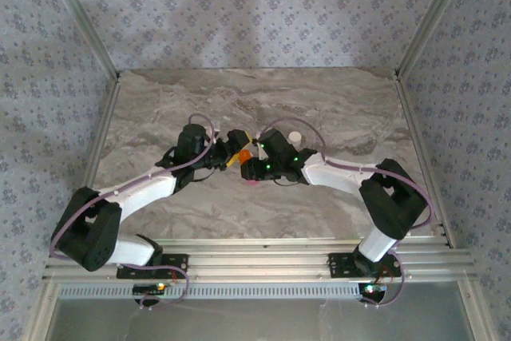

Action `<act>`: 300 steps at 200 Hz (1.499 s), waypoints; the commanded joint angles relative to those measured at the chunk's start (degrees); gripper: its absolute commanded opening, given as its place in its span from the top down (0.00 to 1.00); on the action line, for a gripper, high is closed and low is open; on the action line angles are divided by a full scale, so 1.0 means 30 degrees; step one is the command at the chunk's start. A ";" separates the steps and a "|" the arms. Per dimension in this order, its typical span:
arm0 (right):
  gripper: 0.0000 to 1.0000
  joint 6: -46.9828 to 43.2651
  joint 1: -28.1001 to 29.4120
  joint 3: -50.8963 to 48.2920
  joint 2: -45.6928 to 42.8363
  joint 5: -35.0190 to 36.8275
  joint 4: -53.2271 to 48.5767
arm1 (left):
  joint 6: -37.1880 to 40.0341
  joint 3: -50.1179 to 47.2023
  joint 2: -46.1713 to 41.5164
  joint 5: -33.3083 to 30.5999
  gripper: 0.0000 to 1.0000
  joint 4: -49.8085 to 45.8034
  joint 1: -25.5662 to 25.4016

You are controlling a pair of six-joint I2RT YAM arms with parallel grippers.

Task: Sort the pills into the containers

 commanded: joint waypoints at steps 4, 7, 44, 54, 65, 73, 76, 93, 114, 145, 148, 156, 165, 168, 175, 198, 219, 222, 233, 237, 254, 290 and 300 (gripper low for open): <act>0.90 0.0361 0.0114 0.0673 0.0228 -0.0199 0.0245 | -0.0029 0.0570 0.0272 0.0399 0.07 0.0539 -0.0115; 0.90 0.0375 0.0114 0.0674 0.0241 -0.0179 0.0245 | -0.0042 0.0583 0.0262 0.0403 0.07 0.0531 -0.0118; 0.90 0.0463 0.0085 0.0677 0.0272 -0.0165 0.0289 | 0.0102 0.0497 0.0303 0.0240 0.07 0.0306 -0.0133; 0.90 0.0528 0.0056 0.0645 0.0221 -0.0116 0.0289 | 0.0189 0.0427 0.0204 0.0043 0.07 0.0079 -0.0125; 0.90 0.0565 0.0026 0.0530 0.0159 -0.0090 0.0373 | 0.0262 0.0381 0.0112 -0.0154 0.07 0.0008 -0.0146; 0.90 0.0594 -0.0003 0.0464 0.0112 -0.0074 0.0384 | 0.0291 0.0386 0.0097 -0.0165 0.07 -0.0049 -0.0119; 0.90 0.0595 -0.0029 0.0475 0.0099 -0.0072 0.0379 | 0.0309 0.0380 0.0090 -0.0181 0.07 -0.0096 -0.0140; 0.91 0.0580 -0.0033 0.0447 0.0077 -0.0059 0.0387 | 0.0336 0.0395 0.0150 -0.0159 0.07 -0.0139 -0.0140; 0.91 0.0595 -0.0033 0.0417 0.0065 -0.0103 0.0365 | 0.0359 0.0321 0.0166 -0.0179 0.07 -0.0151 -0.0133; 0.91 0.0594 -0.0055 0.0334 0.0012 0.0045 0.0305 | 0.0470 0.0292 -0.0107 -0.0569 0.07 -0.0392 -0.0147; 0.91 0.0580 -0.0068 0.0327 -0.0006 0.0060 0.0289 | 0.0500 0.0292 -0.0181 -0.0627 0.07 -0.0435 -0.0140; 0.91 0.0593 -0.0078 0.0319 -0.0017 0.0161 0.0193 | 0.0573 0.0266 -0.0321 -0.0811 0.07 -0.0579 -0.0120; 0.91 0.0611 -0.0091 0.0293 -0.0045 0.0200 0.0143 | 0.0634 0.0216 -0.0504 -0.1016 0.07 -0.0664 -0.0122; 0.91 0.0608 -0.0091 0.0293 -0.0046 0.0204 0.0130 | 0.0660 0.0231 -0.0564 -0.1071 0.07 -0.0682 -0.0130; 0.91 0.0625 -0.0093 0.0247 -0.0064 0.0232 0.0128 | 0.0686 0.0197 -0.0659 -0.1170 0.07 -0.0710 -0.0123; 0.91 0.0653 -0.0091 0.0234 -0.0108 0.0212 0.0237 | 0.0743 0.0233 -0.0673 -0.1171 0.07 -0.0805 -0.0131; 0.91 0.0682 -0.0064 0.0292 -0.0043 0.0111 0.0311 | 0.0676 0.0228 -0.0519 -0.1011 0.07 -0.0674 -0.0132; 0.91 0.0683 -0.0062 0.0318 -0.0034 0.0109 0.0319 | 0.0636 0.0233 -0.0493 -0.1008 0.07 -0.0654 -0.0127; 0.91 0.0683 -0.0015 0.0399 0.0022 0.0073 0.0351 | 0.0601 0.0238 -0.0435 -0.0981 0.07 -0.0593 -0.0134; 0.91 0.0690 -0.0004 0.0431 0.0037 0.0061 0.0338 | 0.0615 0.0259 -0.0403 -0.0953 0.07 -0.0570 -0.0147; 0.91 0.0712 0.0110 0.0557 0.0153 0.0066 0.0381 | 0.0592 0.0298 -0.0317 -0.0890 0.07 -0.0579 -0.0119; 0.91 0.0741 0.0289 0.0852 0.0389 0.0064 0.0388 | 0.0588 0.0398 -0.0167 -0.0846 0.07 -0.0522 -0.0135; 0.91 0.0754 0.0326 0.0930 0.0437 0.0057 0.0395 | 0.0594 0.0378 -0.0170 -0.0819 0.07 -0.0506 -0.0118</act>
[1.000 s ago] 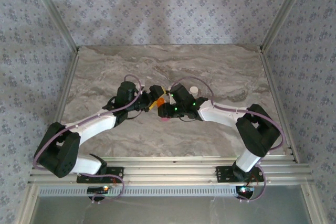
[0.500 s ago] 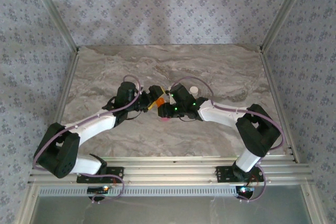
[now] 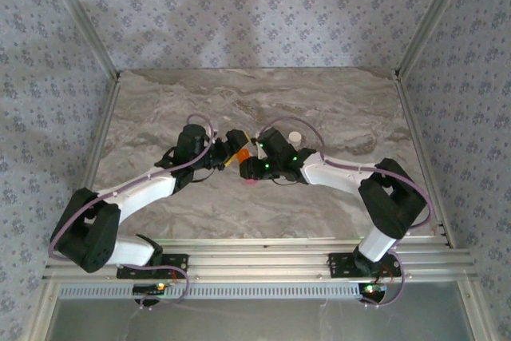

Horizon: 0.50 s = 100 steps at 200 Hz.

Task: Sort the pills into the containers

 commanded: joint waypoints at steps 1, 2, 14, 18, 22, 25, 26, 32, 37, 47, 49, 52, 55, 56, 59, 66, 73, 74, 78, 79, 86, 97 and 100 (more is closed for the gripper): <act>0.91 0.0449 0.0206 0.0708 0.0282 0.0043 0.0262 | 0.0242 0.0379 0.0028 0.0071 0.07 0.0092 -0.0133; 0.91 0.0453 0.0197 0.0710 0.0307 0.0043 0.0261 | 0.0233 0.0379 0.0029 0.0068 0.07 0.0093 -0.0140; 0.91 0.0479 0.0244 0.0784 0.0359 -0.0012 0.0290 | 0.0219 0.0380 0.0059 0.0100 0.07 0.0093 -0.0129; 0.91 0.0486 0.0261 0.0793 0.0398 -0.0013 0.0304 | 0.0218 0.0380 0.0032 0.0094 0.07 0.0091 -0.0119; 0.91 0.0487 0.0275 0.0806 0.0420 -0.0022 0.0325 | 0.0213 0.0380 0.0043 0.0105 0.07 0.0100 -0.0120; 0.91 0.0487 0.0275 0.0841 0.0445 -0.0056 0.0327 | 0.0186 0.0358 0.0057 0.0099 0.07 0.0120 -0.0137; 0.91 0.0487 0.0276 0.0835 0.0462 -0.0050 0.0323 | 0.0190 0.0383 0.0058 0.0096 0.07 0.0136 -0.0142; 0.91 0.0516 0.0319 0.0863 0.0494 -0.0049 0.0330 | 0.0169 0.0343 0.0088 0.0107 0.07 0.0152 -0.0119; 0.91 0.0516 0.0334 0.0872 0.0523 -0.0063 0.0319 | 0.0188 0.0346 0.0087 0.0095 0.07 0.0187 -0.0126; 0.91 0.0560 0.0389 0.0887 0.0584 -0.0087 0.0362 | 0.0158 0.0358 0.0102 0.0096 0.07 0.0224 -0.0139; 0.91 0.0571 0.0392 0.0887 0.0578 -0.0077 0.0352 | 0.0142 0.0367 0.0099 0.0094 0.07 0.0228 -0.0131; 0.91 0.0574 0.0404 0.0909 0.0608 -0.0103 0.0371 | 0.0144 0.0374 0.0116 0.0094 0.07 0.0216 -0.0138; 0.92 0.0604 0.0405 0.0912 0.0619 -0.0103 0.0391 | 0.0133 0.0379 0.0118 0.0094 0.07 0.0262 -0.0146; 0.92 0.0604 0.0414 0.0914 0.0622 -0.0103 0.0384 | 0.0135 0.0379 0.0118 0.0108 0.07 0.0266 -0.0147; 0.92 0.0604 0.0414 0.0902 0.0639 -0.0129 0.0397 | 0.0121 0.0361 0.0144 0.0114 0.07 0.0261 -0.0133; 0.92 0.0626 0.0466 0.0945 0.0705 -0.0143 0.0421 | 0.0076 0.0402 0.0155 0.0138 0.07 0.0320 -0.0129; 0.92 0.0629 0.0479 0.0991 0.0739 -0.0158 0.0367 | 0.0016 0.0416 0.0176 0.0174 0.07 0.0384 -0.0154; 0.92 0.0631 0.0480 0.0983 0.0770 -0.0145 0.0387 | -0.0012 0.0416 0.0177 0.0178 0.07 0.0400 -0.0171; 0.92 0.0631 0.0506 0.0987 0.0795 -0.0139 0.0378 | -0.0034 0.0433 0.0206 0.0209 0.07 0.0464 -0.0156; 0.92 0.0632 0.0508 0.0996 0.0798 -0.0150 0.0378 | -0.0052 0.0436 0.0191 0.0225 0.07 0.0469 -0.0152; 0.92 0.0673 0.0526 0.1004 0.0833 -0.0136 0.0378 | -0.0143 0.0493 0.0220 0.0266 0.07 0.0481 -0.0159; 0.92 0.0692 0.0539 0.1005 0.0923 -0.0123 0.0423 | -0.0208 0.0550 0.0202 0.0328 0.07 0.0547 -0.0180; 0.92 0.0696 0.0539 0.1005 0.0940 -0.0131 0.0434 | -0.0207 0.0602 0.0205 0.0354 0.07 0.0534 -0.0195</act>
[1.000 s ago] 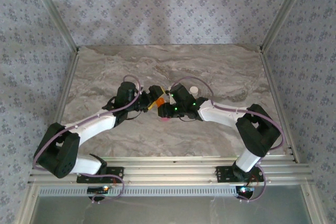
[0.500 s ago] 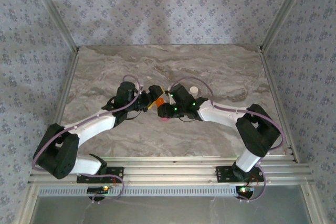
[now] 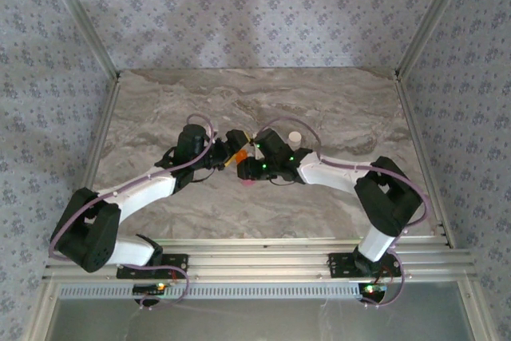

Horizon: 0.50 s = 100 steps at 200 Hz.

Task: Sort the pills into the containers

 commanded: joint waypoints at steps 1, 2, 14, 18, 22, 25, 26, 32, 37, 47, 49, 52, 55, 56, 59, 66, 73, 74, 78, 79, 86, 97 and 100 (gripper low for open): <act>0.92 0.0220 0.0241 0.0655 0.0346 -0.0132 0.0399 | -0.0175 0.0608 0.0169 0.0407 0.07 0.0475 -0.0186; 0.92 0.0234 0.0226 0.0655 0.0348 -0.0132 0.0414 | -0.0184 0.0611 0.0169 0.0408 0.07 0.0467 -0.0181; 0.92 0.0218 0.0236 0.0713 0.0444 -0.0089 0.0402 | -0.0261 0.0744 0.0140 0.0463 0.07 0.0512 -0.0233; 0.92 0.0235 0.0227 0.0699 0.0451 -0.0082 0.0431 | -0.0266 0.0781 0.0140 0.0480 0.07 0.0516 -0.0257; 0.92 0.0253 0.0239 0.0712 0.0468 -0.0093 0.0429 | -0.0266 0.0826 0.0126 0.0453 0.07 0.0500 -0.0271; 0.92 0.0248 0.0240 0.0713 0.0471 -0.0076 0.0429 | -0.0258 0.0860 0.0138 0.0454 0.07 0.0472 -0.0265; 0.92 0.0248 0.0240 0.0699 0.0483 -0.0075 0.0429 | -0.0255 0.0869 0.0139 0.0461 0.07 0.0466 -0.0265; 0.92 0.0262 0.0225 0.0725 0.0484 -0.0102 0.0436 | -0.0201 0.0914 0.0111 0.0422 0.07 0.0321 -0.0279; 0.92 0.0248 0.0238 0.0714 0.0459 -0.0049 0.0406 | -0.0122 0.0946 0.0046 0.0347 0.07 0.0151 -0.0267; 0.92 0.0247 0.0218 0.0680 0.0434 0.0036 0.0372 | 0.0076 0.0903 -0.0179 0.0024 0.07 -0.0339 -0.0265; 0.92 0.0226 0.0198 0.0669 0.0393 0.0027 0.0371 | 0.0108 0.0899 -0.0225 -0.0076 0.07 -0.0428 -0.0279; 0.92 0.0238 0.0195 0.0668 0.0359 0.0060 0.0337 | 0.0152 0.0869 -0.0308 -0.0223 0.07 -0.0556 -0.0270; 0.92 0.0221 0.0162 0.0656 0.0332 0.0067 0.0300 | 0.0201 0.0836 -0.0407 -0.0359 0.07 -0.0722 -0.0265; 0.92 0.0234 0.0172 0.0641 0.0312 0.0070 0.0291 | 0.0238 0.0828 -0.0441 -0.0415 0.07 -0.0761 -0.0265; 0.92 0.0220 0.0159 0.0613 0.0283 0.0131 0.0265 | 0.0285 0.0784 -0.0555 -0.0562 0.07 -0.0938 -0.0279; 0.92 0.0220 0.0102 0.0511 0.0163 0.0204 0.0238 | 0.0398 0.0659 -0.0799 -0.0999 0.07 -0.1357 -0.0275; 0.92 0.0277 0.0029 0.0346 0.0013 0.0309 0.0228 | 0.0394 0.0541 -0.1095 -0.1511 0.07 -0.1822 -0.0265; 0.92 0.0277 0.0018 0.0325 0.0006 0.0323 0.0226 | 0.0408 0.0519 -0.1137 -0.1591 0.07 -0.1912 -0.0265; 0.92 0.0315 -0.0033 0.0230 -0.0080 0.0361 0.0240 | 0.0386 0.0412 -0.1306 -0.1899 0.07 -0.2100 -0.0268; 0.92 0.0340 -0.0043 0.0208 -0.0100 0.0363 0.0247 | 0.0389 0.0381 -0.1344 -0.1976 0.06 -0.2139 -0.0266; 0.92 0.0377 -0.0152 0.0008 -0.0264 0.0395 0.0303 | 0.0314 0.0176 -0.1563 -0.2375 0.06 -0.2361 -0.0243; 0.92 0.0480 -0.0265 -0.0267 -0.0502 0.0418 0.0456 | 0.0138 -0.0151 -0.1763 -0.2667 0.06 -0.2380 -0.0152; 0.92 0.0504 -0.0284 -0.0325 -0.0566 0.0423 0.0480 | 0.0071 -0.0236 -0.1790 -0.2668 0.06 -0.2276 -0.0137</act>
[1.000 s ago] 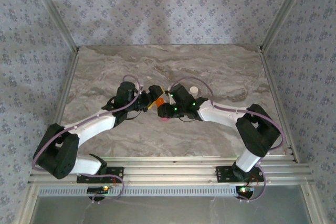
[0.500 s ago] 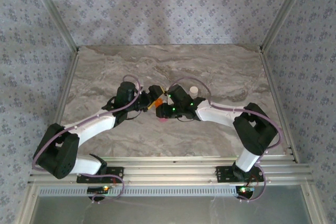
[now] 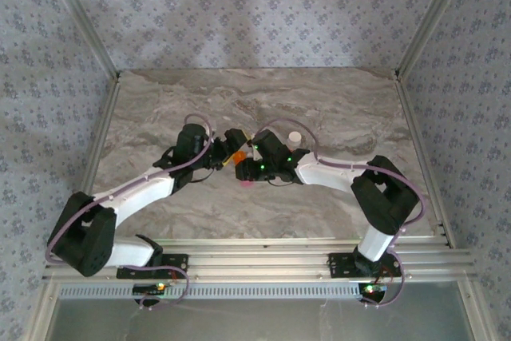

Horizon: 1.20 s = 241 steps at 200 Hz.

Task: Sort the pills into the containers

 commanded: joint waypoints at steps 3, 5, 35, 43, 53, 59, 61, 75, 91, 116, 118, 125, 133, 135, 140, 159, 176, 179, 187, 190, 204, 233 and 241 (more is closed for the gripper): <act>0.92 0.0488 -0.0319 -0.0456 -0.0913 0.0402 0.0232 | 0.0008 -0.0564 -0.0933 -0.1320 0.06 -0.0678 0.0033; 0.92 0.0517 -0.0322 -0.0489 -0.0954 0.0402 0.0243 | -0.0050 -0.0632 -0.0912 -0.1307 0.06 -0.0602 0.0040; 0.92 0.0582 -0.0325 -0.0597 -0.1289 0.0264 0.0453 | -0.0324 -0.0740 -0.0483 -0.0646 0.06 0.0136 0.0065; 0.92 0.0628 -0.0267 -0.0541 -0.1289 0.0252 0.0504 | -0.0372 -0.0712 -0.0353 -0.0502 0.06 0.0371 0.0065; 0.92 0.0671 -0.0181 -0.0429 -0.1290 0.0253 0.0562 | -0.0383 -0.0646 -0.0219 -0.0387 0.06 0.0504 0.0052; 0.92 0.0687 -0.0134 -0.0369 -0.1275 0.0240 0.0569 | -0.0396 -0.0601 -0.0151 -0.0348 0.06 0.0603 0.0060; 0.92 0.0698 -0.0130 -0.0342 -0.1257 0.0215 0.0591 | -0.0407 -0.0575 -0.0145 -0.0302 0.06 0.0641 0.0069; 0.92 0.0716 -0.0011 -0.0119 -0.1160 0.0207 0.0632 | -0.0435 -0.0457 0.0028 -0.0173 0.06 0.0779 0.0046; 0.92 0.0758 0.0135 0.0102 -0.0975 0.0168 0.0664 | -0.0406 -0.0330 0.0177 -0.0031 0.06 0.0797 0.0014; 0.93 0.0825 0.0362 0.0339 -0.0786 0.0129 0.0804 | -0.0405 -0.0328 0.0296 -0.0023 0.06 0.0926 0.0002; 0.93 0.0820 0.0353 0.0362 -0.0768 0.0114 0.0811 | -0.0417 -0.0323 0.0311 -0.0023 0.06 0.0927 0.0010; 0.92 0.0846 0.0459 0.0431 -0.0726 0.0137 0.0811 | -0.0411 -0.0322 0.0341 0.0006 0.06 0.0979 -0.0028; 0.92 0.0841 0.0509 0.0485 -0.0639 0.0129 0.0828 | -0.0403 -0.0337 0.0355 0.0032 0.06 0.1030 -0.0028; 0.92 0.0846 0.0544 0.0486 -0.0621 0.0129 0.0817 | -0.0409 -0.0326 0.0370 0.0020 0.06 0.1041 -0.0019; 0.92 0.0846 0.0560 0.0520 -0.0571 0.0126 0.0826 | -0.0392 -0.0322 0.0381 0.0031 0.06 0.1067 -0.0036; 0.93 0.0909 0.0700 0.0551 -0.0390 0.0162 0.0836 | -0.0399 -0.0271 0.0388 0.0029 0.06 0.1014 -0.0046; 0.92 0.0952 0.0715 0.0400 -0.0312 0.0272 0.0840 | -0.0253 -0.0207 0.0137 -0.0273 0.07 0.0424 -0.0088; 0.92 0.0960 0.0729 0.0384 -0.0296 0.0298 0.0845 | -0.0217 -0.0205 0.0053 -0.0373 0.07 0.0264 -0.0091; 0.92 0.0958 0.0703 0.0326 -0.0340 0.0374 0.0819 | -0.0070 -0.0212 -0.0175 -0.0652 0.07 -0.0149 -0.0094; 0.92 0.0965 0.0702 0.0298 -0.0365 0.0421 0.0780 | -0.0036 -0.0206 -0.0275 -0.0746 0.07 -0.0353 -0.0088; 0.92 0.0991 0.0619 0.0154 -0.0464 0.0625 0.0716 | 0.0168 -0.0176 -0.0712 -0.1304 0.07 -0.1226 -0.0075; 0.92 0.1029 0.0388 0.0005 -0.0660 0.0730 0.0717 | 0.0198 -0.0405 -0.1314 -0.1896 0.07 -0.1677 -0.0084; 0.92 0.1013 0.0380 0.0007 -0.0620 0.0725 0.0676 | 0.0111 -0.0457 -0.1317 -0.1848 0.07 -0.1475 -0.0075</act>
